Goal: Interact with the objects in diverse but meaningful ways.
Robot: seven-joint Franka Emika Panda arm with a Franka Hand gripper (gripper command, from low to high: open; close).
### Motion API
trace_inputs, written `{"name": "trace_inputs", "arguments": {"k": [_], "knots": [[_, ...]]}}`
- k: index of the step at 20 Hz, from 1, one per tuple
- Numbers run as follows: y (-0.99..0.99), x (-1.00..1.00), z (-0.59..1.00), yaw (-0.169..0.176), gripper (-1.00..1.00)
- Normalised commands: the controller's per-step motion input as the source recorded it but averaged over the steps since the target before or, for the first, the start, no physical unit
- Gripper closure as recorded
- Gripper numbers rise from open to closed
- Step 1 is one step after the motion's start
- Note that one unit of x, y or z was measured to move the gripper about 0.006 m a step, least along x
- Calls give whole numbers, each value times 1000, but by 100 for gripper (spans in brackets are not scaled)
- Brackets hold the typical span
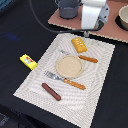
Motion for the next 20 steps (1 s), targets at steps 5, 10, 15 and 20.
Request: {"name": "trace_inputs", "arguments": {"k": [5, 10, 15, 20], "knots": [[-536, -687, -139, -125, -100], [-495, -743, -193, -129, -100], [-484, -845, -266, -99, -100], [-436, -914, -373, -84, -100]]}}
